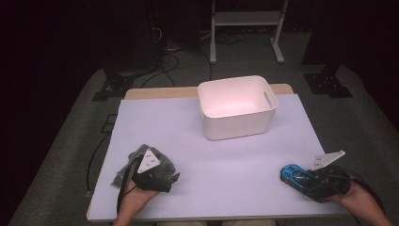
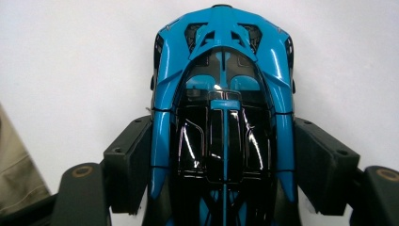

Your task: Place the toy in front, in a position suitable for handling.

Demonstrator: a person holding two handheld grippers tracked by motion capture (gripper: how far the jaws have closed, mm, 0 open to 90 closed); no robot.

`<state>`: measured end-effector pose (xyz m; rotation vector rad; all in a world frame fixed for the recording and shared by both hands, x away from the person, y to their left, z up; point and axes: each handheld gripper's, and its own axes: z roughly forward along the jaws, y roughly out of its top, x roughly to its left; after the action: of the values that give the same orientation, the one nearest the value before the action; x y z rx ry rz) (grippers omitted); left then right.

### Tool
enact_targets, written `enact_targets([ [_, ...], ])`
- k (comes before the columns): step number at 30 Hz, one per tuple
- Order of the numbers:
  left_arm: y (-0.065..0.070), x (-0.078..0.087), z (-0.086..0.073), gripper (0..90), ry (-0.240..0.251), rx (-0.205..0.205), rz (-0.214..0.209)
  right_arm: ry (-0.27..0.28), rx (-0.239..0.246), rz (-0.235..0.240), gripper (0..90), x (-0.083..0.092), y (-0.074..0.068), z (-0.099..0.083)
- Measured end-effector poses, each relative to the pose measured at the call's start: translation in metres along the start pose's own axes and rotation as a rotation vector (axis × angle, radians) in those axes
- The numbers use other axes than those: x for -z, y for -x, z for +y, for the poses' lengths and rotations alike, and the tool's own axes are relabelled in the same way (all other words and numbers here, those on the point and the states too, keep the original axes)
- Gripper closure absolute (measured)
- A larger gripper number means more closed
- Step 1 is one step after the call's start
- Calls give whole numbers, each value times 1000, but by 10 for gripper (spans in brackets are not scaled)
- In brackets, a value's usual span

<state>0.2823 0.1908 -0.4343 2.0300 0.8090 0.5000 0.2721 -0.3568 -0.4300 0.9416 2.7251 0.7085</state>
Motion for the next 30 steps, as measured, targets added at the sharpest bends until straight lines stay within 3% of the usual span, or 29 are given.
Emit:
enact_targets([
  [6,-2,1,0,13,4,3,1,50,35,23,272,11,-10,19],
  [10,-3,1,1,13,8,9,-2,112,120,83,272,11,-28,56],
  [11,-4,2,1,13,7,6,-1,123,173,110,272,6,-38,77],
  [12,-3,2,1,13,7,8,-2,123,173,110,272,6,-38,77],
  [16,-4,6,3,13,18,10,-7,130,314,185,272,-15,-65,130],
  [22,-12,10,1,46,-12,5,-24,92,443,254,272,-59,-97,179],
  [23,-15,11,0,46,-20,9,-20,68,472,268,272,-76,-102,186],
  [24,-15,11,0,46,-20,9,-20,68,472,268,272,-76,-102,186],
  [28,-18,8,-3,62,-47,13,-26,2,499,276,268,-108,-111,186],
  [30,-19,6,-3,76,-72,6,-33,30,485,289,267,-110,-110,185],
])
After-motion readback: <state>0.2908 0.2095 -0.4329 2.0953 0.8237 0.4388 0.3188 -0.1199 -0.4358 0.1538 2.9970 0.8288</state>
